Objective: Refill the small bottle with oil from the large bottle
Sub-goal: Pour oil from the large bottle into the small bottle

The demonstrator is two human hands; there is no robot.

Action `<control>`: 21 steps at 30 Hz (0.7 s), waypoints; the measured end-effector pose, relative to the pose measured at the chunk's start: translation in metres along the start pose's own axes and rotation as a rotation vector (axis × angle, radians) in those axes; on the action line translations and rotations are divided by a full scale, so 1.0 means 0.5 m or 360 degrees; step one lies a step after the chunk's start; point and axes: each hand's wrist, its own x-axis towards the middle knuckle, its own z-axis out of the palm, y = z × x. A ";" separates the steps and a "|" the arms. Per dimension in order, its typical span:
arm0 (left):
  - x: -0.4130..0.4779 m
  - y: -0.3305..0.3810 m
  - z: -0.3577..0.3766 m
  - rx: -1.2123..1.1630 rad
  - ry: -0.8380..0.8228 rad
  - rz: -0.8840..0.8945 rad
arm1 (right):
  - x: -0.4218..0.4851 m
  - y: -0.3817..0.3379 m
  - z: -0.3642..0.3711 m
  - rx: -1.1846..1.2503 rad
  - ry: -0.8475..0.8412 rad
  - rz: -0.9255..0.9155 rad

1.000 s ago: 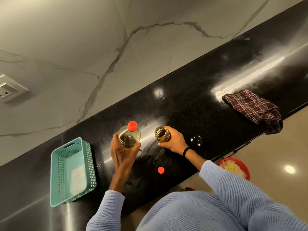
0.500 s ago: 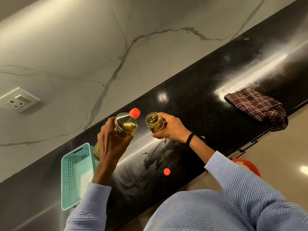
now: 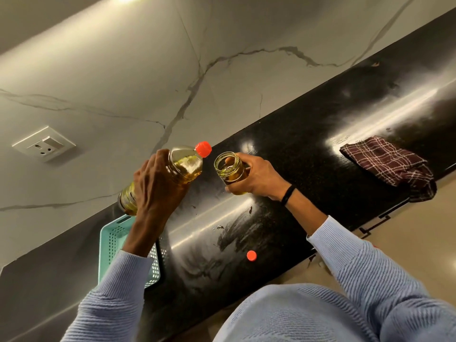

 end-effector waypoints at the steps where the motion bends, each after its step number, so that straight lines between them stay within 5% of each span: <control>1: 0.003 0.000 -0.004 0.0015 0.0002 0.0012 | 0.001 -0.003 -0.002 0.0008 -0.0003 -0.0002; 21: 0.029 -0.008 -0.026 0.0271 0.0006 0.0212 | 0.003 -0.009 0.010 -0.0013 0.0010 0.0009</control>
